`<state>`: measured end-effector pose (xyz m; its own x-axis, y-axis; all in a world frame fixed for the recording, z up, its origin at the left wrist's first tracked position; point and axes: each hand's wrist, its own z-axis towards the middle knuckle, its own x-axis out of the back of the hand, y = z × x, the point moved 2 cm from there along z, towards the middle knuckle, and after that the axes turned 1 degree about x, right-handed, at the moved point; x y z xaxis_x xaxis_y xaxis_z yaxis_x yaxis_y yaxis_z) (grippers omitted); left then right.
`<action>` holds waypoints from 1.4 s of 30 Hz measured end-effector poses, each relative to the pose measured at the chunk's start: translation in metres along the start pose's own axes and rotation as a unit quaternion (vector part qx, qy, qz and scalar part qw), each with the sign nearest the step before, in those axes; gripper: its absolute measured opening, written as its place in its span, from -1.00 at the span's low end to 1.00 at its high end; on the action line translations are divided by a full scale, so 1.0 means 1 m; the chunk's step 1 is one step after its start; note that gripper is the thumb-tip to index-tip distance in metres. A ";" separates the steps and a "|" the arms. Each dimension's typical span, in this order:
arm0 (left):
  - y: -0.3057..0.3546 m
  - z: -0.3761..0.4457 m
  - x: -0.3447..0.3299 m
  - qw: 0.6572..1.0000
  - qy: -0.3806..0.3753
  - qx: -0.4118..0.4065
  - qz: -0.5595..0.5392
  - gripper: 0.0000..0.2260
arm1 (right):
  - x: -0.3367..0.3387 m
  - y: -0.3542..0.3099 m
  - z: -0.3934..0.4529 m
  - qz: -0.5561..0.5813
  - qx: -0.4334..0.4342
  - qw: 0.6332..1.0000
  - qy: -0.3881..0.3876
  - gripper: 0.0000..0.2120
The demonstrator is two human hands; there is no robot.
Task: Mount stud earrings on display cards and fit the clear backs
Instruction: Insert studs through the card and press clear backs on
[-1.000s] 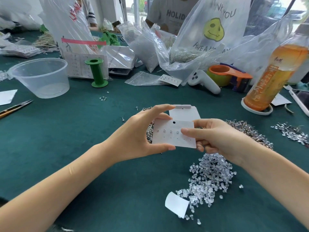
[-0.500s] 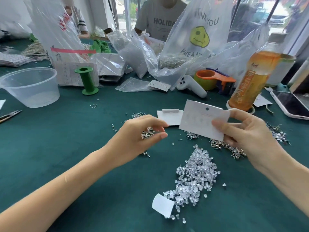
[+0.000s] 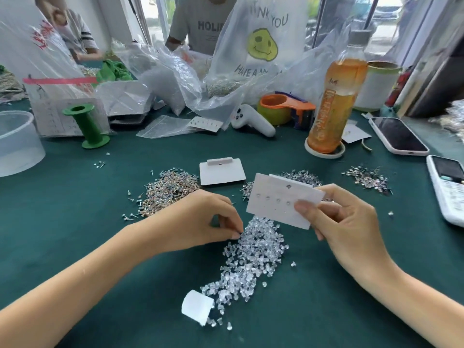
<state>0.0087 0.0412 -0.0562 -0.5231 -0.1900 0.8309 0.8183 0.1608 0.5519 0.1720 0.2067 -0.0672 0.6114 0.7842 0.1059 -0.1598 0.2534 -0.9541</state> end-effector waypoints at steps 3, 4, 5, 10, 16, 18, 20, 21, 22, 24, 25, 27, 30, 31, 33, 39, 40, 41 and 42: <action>0.003 0.000 -0.003 1.000 0.009 -0.002 -0.009 -0.91 | 0.001 -0.001 -0.001 0.009 0.007 1.000 0.006 -0.96; 0.003 0.000 -0.004 1.000 0.012 -0.001 -0.015 -0.91 | 0.001 -0.001 -0.001 0.010 0.011 1.000 0.010 -0.97; 0.002 -0.001 -0.004 1.000 0.016 0.004 -0.024 -0.92 | 0.001 -0.002 -0.002 0.010 0.016 1.000 0.014 -0.97; 0.000 -0.005 -0.005 0.996 0.034 0.028 -0.080 -0.94 | 0.001 -0.003 -0.005 0.012 0.048 0.999 0.004 -0.95; 0.002 -0.005 -0.003 0.993 0.049 0.031 -0.100 -0.95 | 0.002 -0.006 -0.010 -0.107 0.218 0.970 -0.003 -0.94; 0.007 0.001 0.002 0.982 0.073 0.053 -0.167 -0.94 | 0.002 -0.008 -0.011 -0.176 0.329 0.927 -0.041 -0.94; 0.013 0.010 0.008 0.951 0.096 0.094 -0.277 -0.91 | 0.003 -0.007 -0.011 -0.243 0.413 0.873 -0.089 -0.90; 0.017 0.015 0.010 0.940 0.093 0.110 -0.310 -0.90 | 0.004 -0.007 -0.010 -0.279 0.444 0.845 -0.101 -0.87; 0.022 0.020 0.012 0.936 0.075 0.116 -0.323 -0.89 | 0.005 -0.007 -0.009 -0.313 0.468 0.820 -0.106 -0.86; 0.035 0.028 0.011 0.941 0.008 0.110 -0.320 -0.88 | 0.007 -0.009 -0.009 -0.363 0.501 0.778 -0.107 -0.79; 0.040 0.030 0.008 0.943 -0.019 0.104 -0.315 -0.88 | 0.006 -0.010 -0.009 -0.385 0.513 0.760 -0.106 -0.77; 0.046 0.030 0.001 0.943 -0.047 0.095 -0.315 -0.89 | 0.004 -0.010 -0.010 -0.416 0.529 0.731 -0.110 -0.82; 0.048 0.023 -0.009 0.937 -0.055 0.086 -0.333 -0.88 | 0.003 -0.011 -0.011 -0.432 0.541 0.712 -0.118 -0.81; 0.048 0.021 -0.010 0.937 -0.050 0.087 -0.334 -0.85 | 0.002 -0.011 -0.011 -0.431 0.543 0.711 -0.119 -0.81; 0.047 0.018 -0.012 0.941 -0.039 0.089 -0.325 -0.83 | 0.001 -0.011 -0.011 -0.428 0.546 0.710 -0.122 -0.82; 0.047 0.015 -0.016 0.934 -0.030 0.080 -0.347 -0.83 | 0.001 -0.011 -0.013 -0.434 0.536 0.714 -0.122 -0.82; 0.046 0.015 -0.016 0.935 -0.029 0.077 -0.345 -0.82 | 0.001 -0.011 -0.013 -0.435 0.534 0.715 -0.122 -0.82; 0.046 0.015 -0.016 0.936 -0.029 0.076 -0.342 -0.80 | 0.001 -0.011 -0.013 -0.435 0.533 0.715 -0.122 -0.82; 0.047 0.015 -0.016 0.936 -0.028 0.078 -0.342 -0.79 | 0.001 -0.011 -0.013 -0.436 0.532 0.715 -0.123 -0.82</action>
<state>0.0517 0.0662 -0.0430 -0.9270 -0.2494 0.2801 0.2457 0.1606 0.9560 0.1845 0.1968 -0.0607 0.7048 0.1084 0.7011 -0.3804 0.8919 0.2445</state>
